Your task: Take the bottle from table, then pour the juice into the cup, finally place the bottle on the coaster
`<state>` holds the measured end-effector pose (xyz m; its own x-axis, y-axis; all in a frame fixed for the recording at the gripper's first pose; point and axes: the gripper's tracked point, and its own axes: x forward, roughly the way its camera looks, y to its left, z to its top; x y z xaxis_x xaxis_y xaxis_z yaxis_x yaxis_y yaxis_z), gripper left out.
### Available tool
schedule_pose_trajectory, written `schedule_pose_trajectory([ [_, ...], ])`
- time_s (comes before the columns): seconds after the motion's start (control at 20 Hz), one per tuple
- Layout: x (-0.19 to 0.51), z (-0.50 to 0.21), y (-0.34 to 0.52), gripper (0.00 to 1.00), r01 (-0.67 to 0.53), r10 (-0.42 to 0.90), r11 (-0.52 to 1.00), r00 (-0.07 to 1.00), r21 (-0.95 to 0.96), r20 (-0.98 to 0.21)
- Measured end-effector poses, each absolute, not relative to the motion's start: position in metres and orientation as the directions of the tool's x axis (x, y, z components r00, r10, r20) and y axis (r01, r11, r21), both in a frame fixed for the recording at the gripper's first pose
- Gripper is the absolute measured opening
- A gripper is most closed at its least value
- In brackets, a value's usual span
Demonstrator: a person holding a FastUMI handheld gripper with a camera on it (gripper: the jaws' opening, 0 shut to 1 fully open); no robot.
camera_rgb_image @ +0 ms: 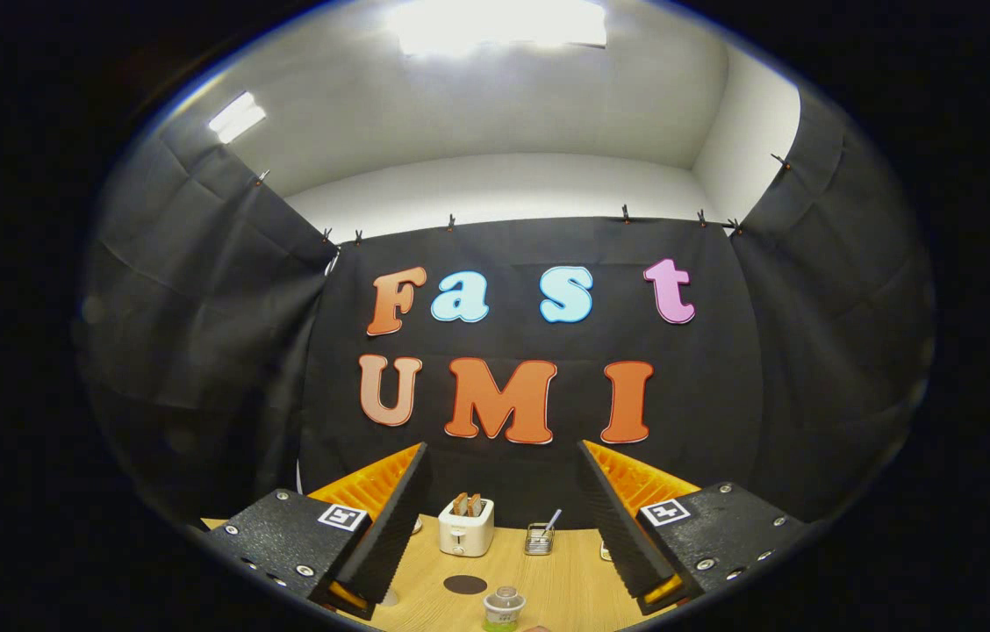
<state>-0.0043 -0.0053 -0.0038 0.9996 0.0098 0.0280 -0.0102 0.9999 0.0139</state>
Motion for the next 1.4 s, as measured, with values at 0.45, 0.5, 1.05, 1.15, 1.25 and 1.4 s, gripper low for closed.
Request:
schedule_pose_trajectory([
  [0.45,-0.003,-0.021,-0.01,0.97,-0.008,0.007,1.0,1.0,0.025,0.019],
  [0.5,-0.004,-0.027,-0.009,0.97,-0.006,0.006,1.0,1.0,0.022,0.015],
  [1.05,-0.003,-0.143,-0.009,0.97,0.008,-0.008,1.0,0.997,0.008,-0.077],
  [1.15,-0.002,-0.182,-0.015,0.97,0.036,-0.031,0.999,0.989,0.03,-0.145],
  [1.25,0.001,-0.212,-0.008,0.98,0.023,-0.01,0.998,0.981,0.065,-0.194],
  [1.4,0.007,-0.241,-0.016,0.98,0.033,-0.019,0.997,0.978,0.065,-0.207],
])
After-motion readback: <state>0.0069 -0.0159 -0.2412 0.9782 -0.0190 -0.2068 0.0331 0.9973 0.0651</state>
